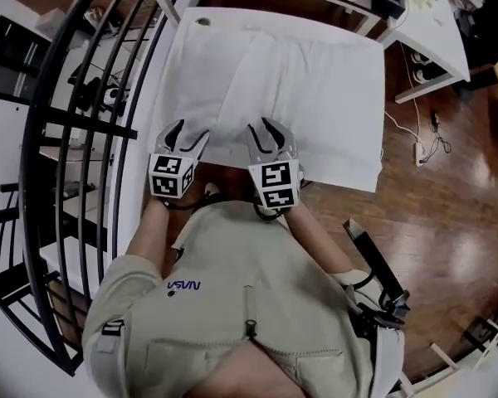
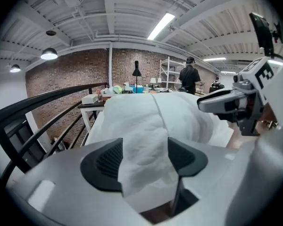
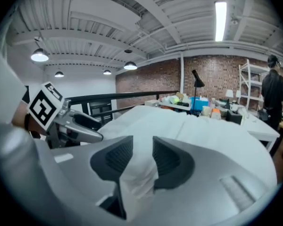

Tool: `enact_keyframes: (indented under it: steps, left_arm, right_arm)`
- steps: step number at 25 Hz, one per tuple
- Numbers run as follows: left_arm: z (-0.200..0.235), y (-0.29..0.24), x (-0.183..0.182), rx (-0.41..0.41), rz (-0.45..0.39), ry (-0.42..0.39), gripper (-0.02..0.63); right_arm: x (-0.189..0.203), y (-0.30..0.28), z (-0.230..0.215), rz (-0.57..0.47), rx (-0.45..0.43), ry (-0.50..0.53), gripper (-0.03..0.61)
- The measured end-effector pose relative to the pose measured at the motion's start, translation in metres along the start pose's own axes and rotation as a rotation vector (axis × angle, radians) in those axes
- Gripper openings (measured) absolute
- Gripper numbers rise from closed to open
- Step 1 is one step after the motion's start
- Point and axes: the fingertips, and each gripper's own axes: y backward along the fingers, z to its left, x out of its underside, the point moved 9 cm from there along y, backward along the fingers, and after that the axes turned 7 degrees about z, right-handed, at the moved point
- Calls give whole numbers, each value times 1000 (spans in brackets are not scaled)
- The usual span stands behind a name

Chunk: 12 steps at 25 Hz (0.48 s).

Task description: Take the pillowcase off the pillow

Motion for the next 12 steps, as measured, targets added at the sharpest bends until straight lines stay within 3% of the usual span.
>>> enact_keyframes:
  steps: [8,12]
  left_arm:
    - [7,-34,13,128,89,-78,324]
    - [1,-41,11,168,93,-157,190]
  right_arm:
    - [44,-12,41,172,43,-63,170]
    - [51,-33,50,228,64,-106,181]
